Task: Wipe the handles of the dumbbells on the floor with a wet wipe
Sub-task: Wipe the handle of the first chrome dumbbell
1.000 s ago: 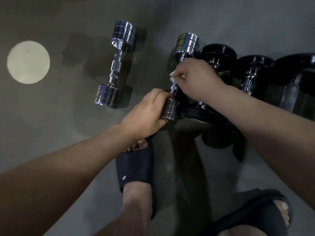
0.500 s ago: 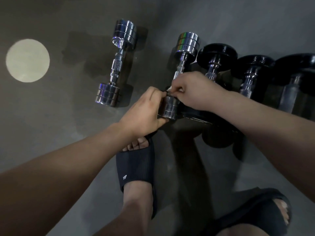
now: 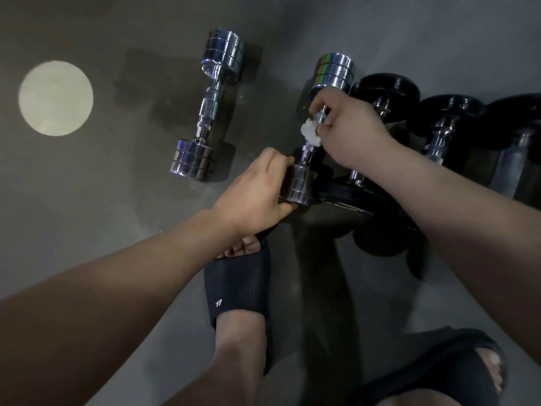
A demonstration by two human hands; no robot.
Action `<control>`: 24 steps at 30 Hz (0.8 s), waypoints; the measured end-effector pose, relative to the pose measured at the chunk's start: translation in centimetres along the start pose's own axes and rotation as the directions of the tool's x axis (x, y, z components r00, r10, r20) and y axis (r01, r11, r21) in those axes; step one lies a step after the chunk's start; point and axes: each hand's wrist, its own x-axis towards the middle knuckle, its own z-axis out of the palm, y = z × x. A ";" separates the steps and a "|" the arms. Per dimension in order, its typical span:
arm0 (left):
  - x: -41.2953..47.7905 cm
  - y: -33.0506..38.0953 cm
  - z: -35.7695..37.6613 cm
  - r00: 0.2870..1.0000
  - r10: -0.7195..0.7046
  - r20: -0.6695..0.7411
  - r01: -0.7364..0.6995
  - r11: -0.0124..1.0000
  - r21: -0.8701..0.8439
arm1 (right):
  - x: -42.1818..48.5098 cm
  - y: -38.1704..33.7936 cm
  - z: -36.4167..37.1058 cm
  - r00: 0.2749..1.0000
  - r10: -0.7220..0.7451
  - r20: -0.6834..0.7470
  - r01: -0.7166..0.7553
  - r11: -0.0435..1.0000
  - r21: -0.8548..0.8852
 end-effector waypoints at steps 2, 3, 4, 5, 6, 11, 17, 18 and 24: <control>0.0 0.0 0.0 1.000 -0.001 -0.001 0.001 1.000 0.000 | -0.3 0.3 0.1 0.998 -0.062 0.006 0.062 0.997 -0.049; -0.1 0.0 0.0 1.000 -0.003 -0.001 0.003 1.000 0.000 | -0.4 0.5 0.1 0.997 -0.074 0.009 0.074 0.995 -0.065; -0.1 0.0 0.0 1.000 -0.004 -0.001 0.004 1.000 0.001 | -0.5 0.7 0.2 0.998 -0.068 0.011 0.068 0.996 -0.065; -0.1 0.1 0.0 1.000 -0.005 0.000 0.005 1.000 0.001 | -0.6 0.9 0.2 0.998 -0.059 0.007 0.059 0.996 -0.067; -0.1 0.1 0.0 1.000 -0.005 0.002 0.005 1.000 0.002 | -0.7 1.0 0.2 0.998 -0.057 -0.003 0.057 0.996 -0.074; -0.1 0.2 -0.2 1.000 -0.003 0.005 0.003 1.000 0.008 | -1.1 0.9 0.2 0.994 -0.092 0.064 0.100 0.986 -0.136; -0.1 0.3 -0.2 1.000 -0.010 0.000 0.010 1.000 0.008 | -0.9 1.2 0.4 0.989 -0.145 -0.010 0.143 0.981 -0.134; -0.1 0.3 -0.2 1.000 -0.010 0.003 0.010 1.000 0.008 | -0.9 1.3 0.6 0.988 -0.149 -0.028 0.144 0.980 -0.135; 0.0 0.2 -0.4 1.000 -0.011 0.018 0.011 1.000 0.002 | -1.8 1.2 0.6 0.974 -0.207 0.087 0.221 0.956 -0.195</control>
